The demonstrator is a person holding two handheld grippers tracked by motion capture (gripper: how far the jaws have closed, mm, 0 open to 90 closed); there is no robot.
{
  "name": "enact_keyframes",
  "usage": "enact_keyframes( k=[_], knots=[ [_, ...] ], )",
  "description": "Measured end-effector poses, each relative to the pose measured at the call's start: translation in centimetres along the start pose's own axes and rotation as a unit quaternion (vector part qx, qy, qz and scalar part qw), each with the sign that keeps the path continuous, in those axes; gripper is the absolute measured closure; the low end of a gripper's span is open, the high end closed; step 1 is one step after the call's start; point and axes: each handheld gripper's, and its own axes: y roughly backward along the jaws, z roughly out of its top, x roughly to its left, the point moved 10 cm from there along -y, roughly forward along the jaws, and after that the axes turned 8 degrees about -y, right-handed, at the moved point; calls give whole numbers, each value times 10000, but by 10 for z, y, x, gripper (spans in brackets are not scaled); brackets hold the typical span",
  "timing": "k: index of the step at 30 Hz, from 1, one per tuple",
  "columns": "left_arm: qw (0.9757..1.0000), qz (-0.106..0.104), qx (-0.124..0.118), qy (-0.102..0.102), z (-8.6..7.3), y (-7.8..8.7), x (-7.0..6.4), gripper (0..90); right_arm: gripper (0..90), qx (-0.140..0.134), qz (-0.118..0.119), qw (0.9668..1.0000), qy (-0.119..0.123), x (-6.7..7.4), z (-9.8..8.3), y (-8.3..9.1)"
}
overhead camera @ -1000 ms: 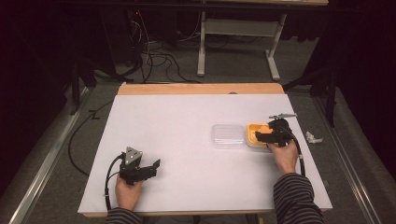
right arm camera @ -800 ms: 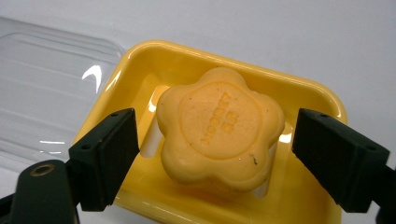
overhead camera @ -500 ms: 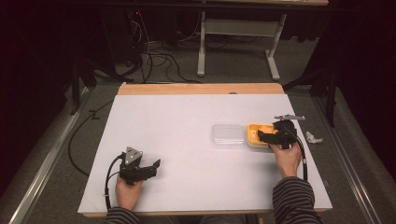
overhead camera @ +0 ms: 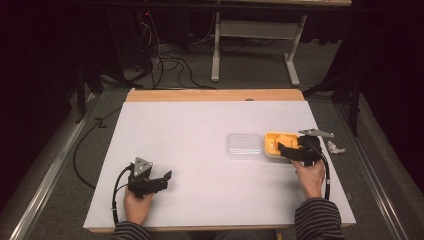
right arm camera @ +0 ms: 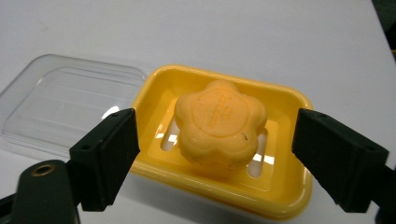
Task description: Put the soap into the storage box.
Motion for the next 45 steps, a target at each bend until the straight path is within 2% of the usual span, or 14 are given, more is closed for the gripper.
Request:
enact_keyframes(
  k=[4,8,14,22,28,39,45],
  knots=[
    [10000,-21,-28,9,0,0,0,187,172,98,-25,9999,88,-1,-2,3],
    [10000,9,-55,-20,1,1,-1,183,162,-66,212,9996,174,7,0,9],
    [10000,21,-46,-5,1,1,0,183,163,-151,298,9992,235,12,0,14],
    [10000,2,-50,-20,1,1,-1,183,173,-354,419,9985,73,8,-8,21],
    [10000,11,-40,-26,1,1,-1,185,179,-411,440,9981,122,7,-13,24],
    [10000,18,-37,-45,1,1,-1,191,193,-571,616,9965,35,10,-18,34],
    [9999,0,-97,-122,1,2,-3,181,202,-628,706,9955,11,14,-21,39]
  ],
)
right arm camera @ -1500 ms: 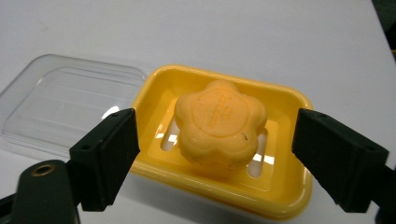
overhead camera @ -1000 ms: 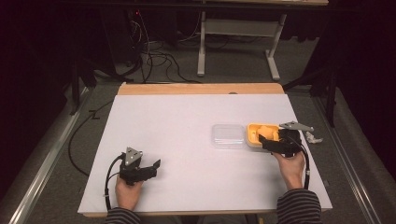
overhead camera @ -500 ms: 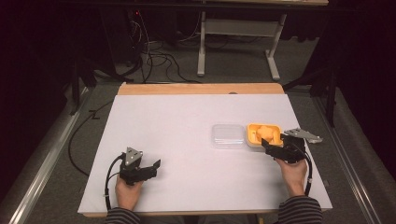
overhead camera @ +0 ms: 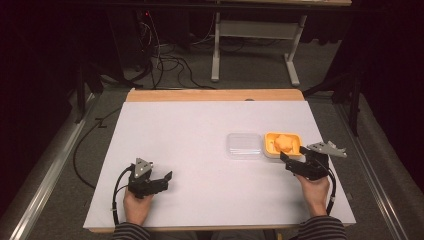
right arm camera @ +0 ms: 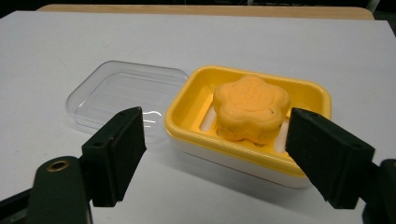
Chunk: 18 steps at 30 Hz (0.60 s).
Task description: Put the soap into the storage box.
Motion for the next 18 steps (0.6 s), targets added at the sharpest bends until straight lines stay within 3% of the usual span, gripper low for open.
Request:
enact_keyframes(
  k=[12,18],
  knots=[
    [10000,-2,50,32,-1,0,1,198,232,-208,113,9997,32,9,-2,11],
    [10000,-5,32,27,-1,0,1,202,263,-157,152,9997,105,14,-5,15]
  ],
)
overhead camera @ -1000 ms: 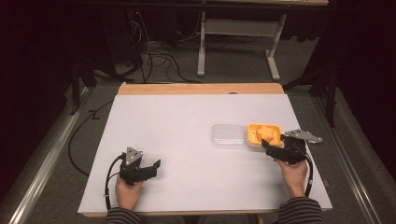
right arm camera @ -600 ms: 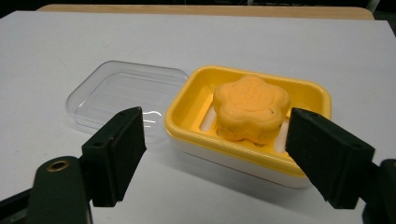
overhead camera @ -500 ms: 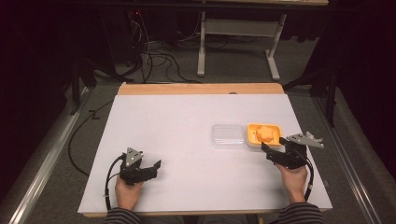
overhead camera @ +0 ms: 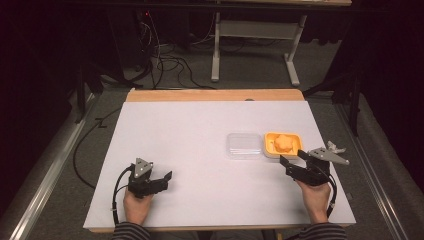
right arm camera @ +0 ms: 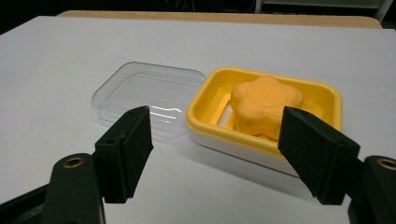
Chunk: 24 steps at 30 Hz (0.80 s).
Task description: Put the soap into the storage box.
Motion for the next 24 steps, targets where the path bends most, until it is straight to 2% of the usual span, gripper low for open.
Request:
enact_keyframes(
  k=[8,9,24],
  knots=[
    [10000,18,1,18,0,0,0,204,265,-16,109,9999,20,8,-4,1],
    [10000,18,8,11,0,0,0,204,265,-12,124,9999,-42,9,-5,1],
    [10000,21,-23,-7,0,1,0,203,292,0,299,9995,49,23,-17,-4]
  ],
)
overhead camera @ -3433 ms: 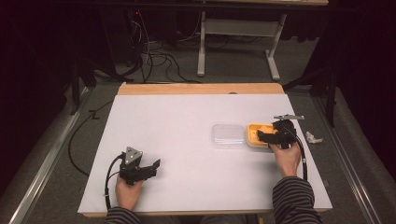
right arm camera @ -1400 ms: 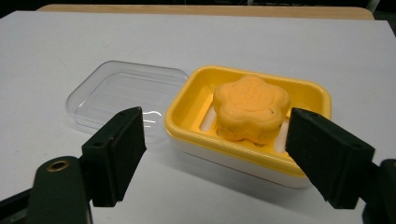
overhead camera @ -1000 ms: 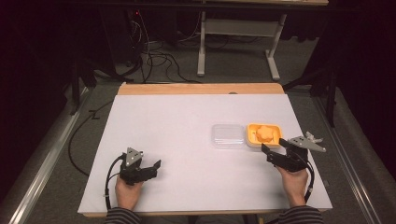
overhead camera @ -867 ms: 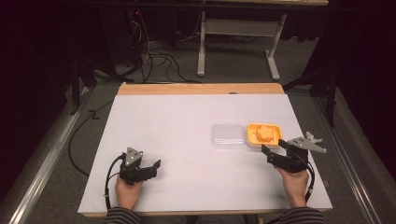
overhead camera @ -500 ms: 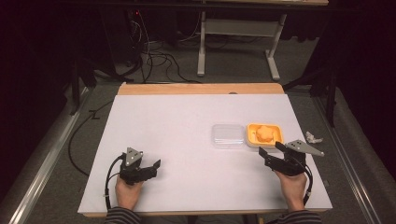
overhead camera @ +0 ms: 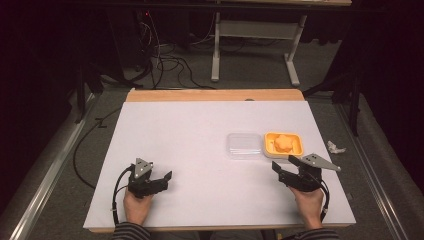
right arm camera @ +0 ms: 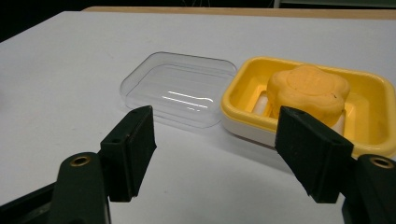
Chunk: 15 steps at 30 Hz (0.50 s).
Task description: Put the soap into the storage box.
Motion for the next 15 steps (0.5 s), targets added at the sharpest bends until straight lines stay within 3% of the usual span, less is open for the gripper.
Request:
enact_keyframes(
  k=[10,15],
  knots=[
    [10000,8,-3,6,0,0,0,204,305,9,59,9999,160,10,-5,-6],
    [10000,3,0,10,0,0,0,205,323,210,93,9993,287,16,-10,-11]
  ],
)
